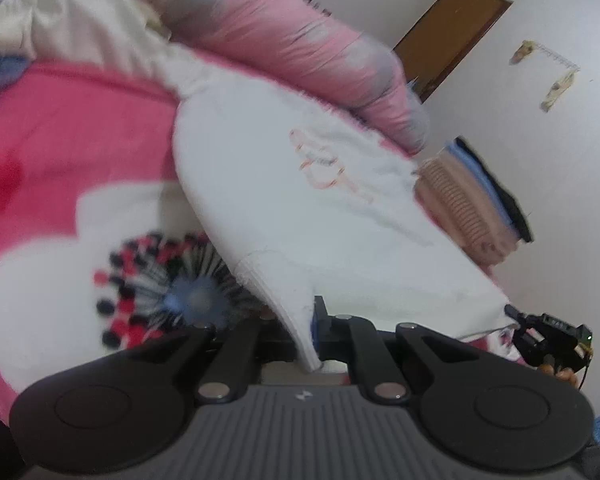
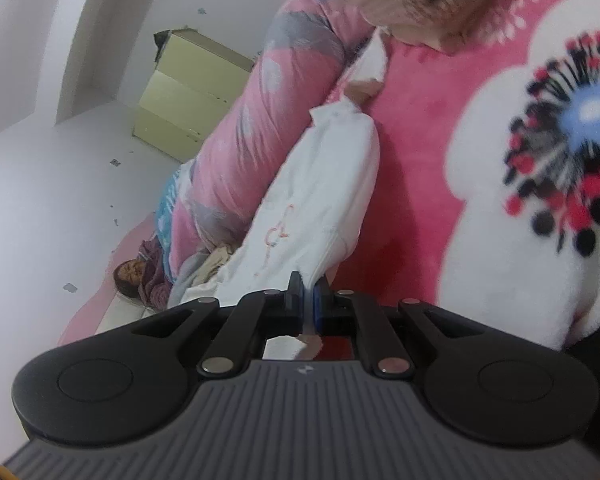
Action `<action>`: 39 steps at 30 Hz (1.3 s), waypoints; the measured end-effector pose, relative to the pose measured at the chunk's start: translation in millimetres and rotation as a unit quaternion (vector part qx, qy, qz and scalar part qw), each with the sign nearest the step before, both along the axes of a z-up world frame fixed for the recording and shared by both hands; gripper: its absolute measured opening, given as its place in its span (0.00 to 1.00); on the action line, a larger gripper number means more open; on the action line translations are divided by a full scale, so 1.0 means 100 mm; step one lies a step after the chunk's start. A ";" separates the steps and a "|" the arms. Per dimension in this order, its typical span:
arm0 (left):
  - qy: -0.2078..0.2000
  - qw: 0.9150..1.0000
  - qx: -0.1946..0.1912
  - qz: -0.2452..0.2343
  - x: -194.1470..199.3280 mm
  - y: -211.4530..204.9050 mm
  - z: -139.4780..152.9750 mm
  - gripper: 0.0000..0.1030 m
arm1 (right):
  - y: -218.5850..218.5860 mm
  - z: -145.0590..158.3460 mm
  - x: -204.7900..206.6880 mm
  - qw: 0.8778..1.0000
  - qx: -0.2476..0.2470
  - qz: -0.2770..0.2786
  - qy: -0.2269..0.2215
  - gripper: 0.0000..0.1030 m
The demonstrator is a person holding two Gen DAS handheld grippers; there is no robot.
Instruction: Fold clothes
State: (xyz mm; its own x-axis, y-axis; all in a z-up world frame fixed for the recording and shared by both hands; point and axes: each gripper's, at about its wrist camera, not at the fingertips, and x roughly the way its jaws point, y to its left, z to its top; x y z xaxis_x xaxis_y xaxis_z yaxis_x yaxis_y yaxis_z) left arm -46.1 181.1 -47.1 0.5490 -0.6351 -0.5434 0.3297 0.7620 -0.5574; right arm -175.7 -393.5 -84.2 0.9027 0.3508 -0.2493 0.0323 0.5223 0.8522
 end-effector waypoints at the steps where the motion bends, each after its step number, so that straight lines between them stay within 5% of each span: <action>1: -0.002 1.000 -0.004 0.000 -0.02 0.01 0.03 0.06 | 0.01 0.05 -0.01 1.000 0.000 0.002 -0.004 0.03; 6: 0.018 0.999 -0.031 0.002 -0.11 0.05 0.00 0.06 | -0.07 0.12 -0.17 1.000 0.001 0.010 0.000 0.03; 11: 0.076 0.997 -0.022 0.010 -0.13 0.07 -0.39 0.07 | -0.15 -0.26 -0.26 0.998 0.016 0.005 0.058 0.05; 13: 0.104 0.994 -0.025 0.017 -0.11 0.10 -0.54 0.11 | -0.20 -0.42 -0.29 0.995 0.013 -0.014 0.100 0.04; 16: 0.100 0.994 -0.020 0.027 -0.18 0.21 -0.45 0.26 | -0.32 -0.39 -0.45 0.994 0.035 -0.031 0.095 0.08; 18: 0.080 0.996 0.000 0.047 -0.27 0.29 -0.28 0.47 | -0.39 -0.19 -0.55 0.994 -0.010 -0.052 0.091 0.08; 22: 0.014 0.996 0.035 0.080 -0.35 0.35 0.09 0.49 | -0.28 0.29 -0.53 0.986 -0.144 -0.065 0.059 0.08; 25: -0.042 0.996 0.035 0.068 -0.28 0.13 0.25 0.48 | 0.25 0.58 -0.09 0.949 -0.313 -0.020 0.027 0.08; 28: -0.073 0.995 0.061 0.020 -0.17 -0.34 0.22 0.49 | 0.85 0.55 0.41 0.908 -0.416 0.050 -0.010 0.08; 30: -0.086 0.990 0.113 -0.011 -0.12 -0.69 0.10 0.49 | 1.14 0.39 0.63 0.895 -0.434 0.103 -0.025 0.08; 33: -0.088 0.975 0.204 -0.016 -0.18 -0.97 -0.30 0.48 | 1.26 0.03 0.73 0.888 -0.437 0.141 0.020 0.07; 36: -0.113 0.976 0.188 -0.005 -0.37 -0.88 -0.36 0.49 | 1.06 -0.11 0.37 0.910 -0.395 0.125 0.008 0.06; 39: -0.104 0.984 0.148 0.001 -0.42 -0.71 -0.32 0.50 | 0.91 0.06 0.23 0.916 -0.370 0.146 0.049 0.06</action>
State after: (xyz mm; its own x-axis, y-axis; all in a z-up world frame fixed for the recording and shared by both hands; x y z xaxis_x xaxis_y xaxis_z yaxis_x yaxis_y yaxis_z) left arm -87.6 110.1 -79.4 0.6694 -0.4646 -0.5797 0.4109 0.8816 -0.2322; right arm -152.5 -303.0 -78.2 0.7580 0.2757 -0.5911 -0.1428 0.9544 0.2621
